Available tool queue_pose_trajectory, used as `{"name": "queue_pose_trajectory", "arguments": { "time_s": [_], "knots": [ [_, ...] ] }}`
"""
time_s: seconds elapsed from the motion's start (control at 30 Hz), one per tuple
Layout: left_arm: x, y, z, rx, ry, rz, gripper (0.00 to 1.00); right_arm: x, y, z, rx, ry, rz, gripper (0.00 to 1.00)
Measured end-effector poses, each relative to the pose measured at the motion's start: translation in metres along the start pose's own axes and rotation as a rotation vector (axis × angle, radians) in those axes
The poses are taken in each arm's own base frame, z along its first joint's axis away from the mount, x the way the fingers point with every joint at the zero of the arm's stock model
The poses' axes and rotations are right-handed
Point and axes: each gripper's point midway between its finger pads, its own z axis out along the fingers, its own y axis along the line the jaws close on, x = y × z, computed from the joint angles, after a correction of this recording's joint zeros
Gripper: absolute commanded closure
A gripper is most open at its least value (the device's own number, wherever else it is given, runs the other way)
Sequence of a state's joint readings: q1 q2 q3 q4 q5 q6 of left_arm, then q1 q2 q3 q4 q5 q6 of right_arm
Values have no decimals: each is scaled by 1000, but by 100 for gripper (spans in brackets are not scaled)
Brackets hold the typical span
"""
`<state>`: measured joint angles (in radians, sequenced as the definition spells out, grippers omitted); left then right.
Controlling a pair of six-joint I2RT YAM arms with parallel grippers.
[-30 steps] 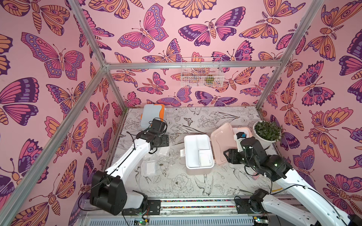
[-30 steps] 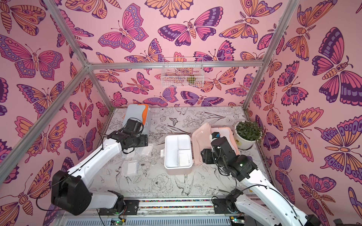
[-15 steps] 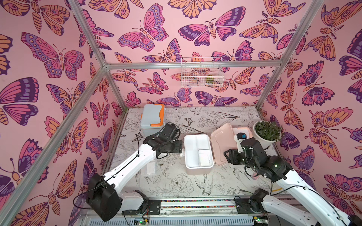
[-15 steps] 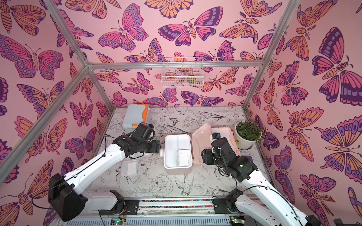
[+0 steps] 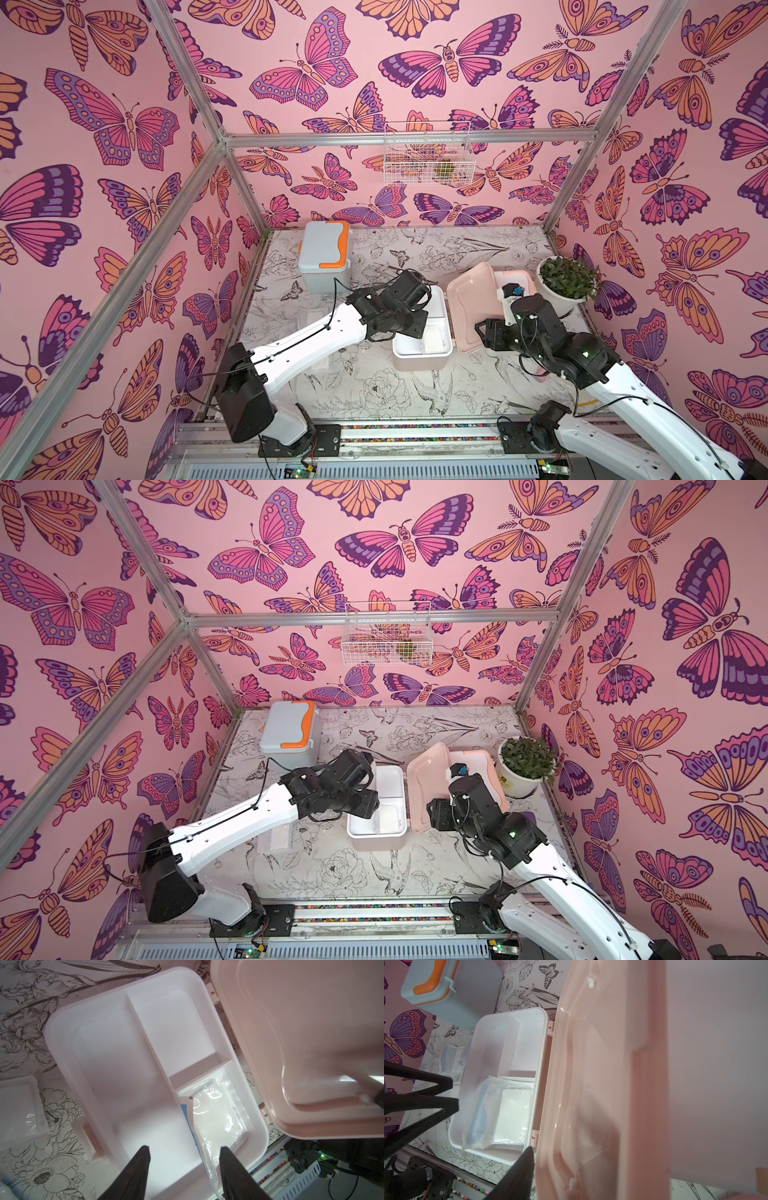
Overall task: Open first aid kits and take out gauze
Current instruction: Pick up the gauze from the first aid kit.
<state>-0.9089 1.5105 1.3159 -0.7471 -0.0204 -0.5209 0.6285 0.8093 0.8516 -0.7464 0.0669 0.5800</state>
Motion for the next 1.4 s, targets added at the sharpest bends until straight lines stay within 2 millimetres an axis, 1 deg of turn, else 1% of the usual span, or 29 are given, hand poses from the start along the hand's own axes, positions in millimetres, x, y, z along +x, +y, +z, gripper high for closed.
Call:
{"name": "queue_pose_trajectory", "arguments": {
  "time_s": [0.07,0.13,0.33,0.53,0.8,0.93,1.0,1.07,1.13,1.23,1.33,1.4],
  "knots": [
    [4,0,7,-9,28,0,55,0,0,0,0,0,0,39],
    [3,-1,11,-11,38,-2,59,0,0,-1,-2,-2,0,39],
    [3,-7,17,-1,57,-8,76,2,-2,0,0,-1,1,39],
    [5,-9,20,2,70,-3,80,3,-3,0,2,-3,4,39],
    [10,-13,28,11,99,-6,100,3,-4,0,4,-2,5,39],
    [9,-15,26,20,93,-5,100,4,-4,0,5,-1,5,39],
    [6,-17,20,33,76,-5,100,4,-4,1,5,-1,5,39],
    [2,-19,10,49,49,-6,100,4,-5,0,6,-2,6,39],
    [-3,-21,-5,71,10,-5,100,3,-6,0,7,-4,8,39],
    [-11,-22,-34,110,-69,-8,100,3,-6,0,6,-5,9,39],
    [-14,-16,-61,137,-135,-20,100,3,-6,0,6,-5,9,39],
    [-15,-6,-76,139,-172,-40,100,3,-6,0,6,-5,9,39]
  ]
}}
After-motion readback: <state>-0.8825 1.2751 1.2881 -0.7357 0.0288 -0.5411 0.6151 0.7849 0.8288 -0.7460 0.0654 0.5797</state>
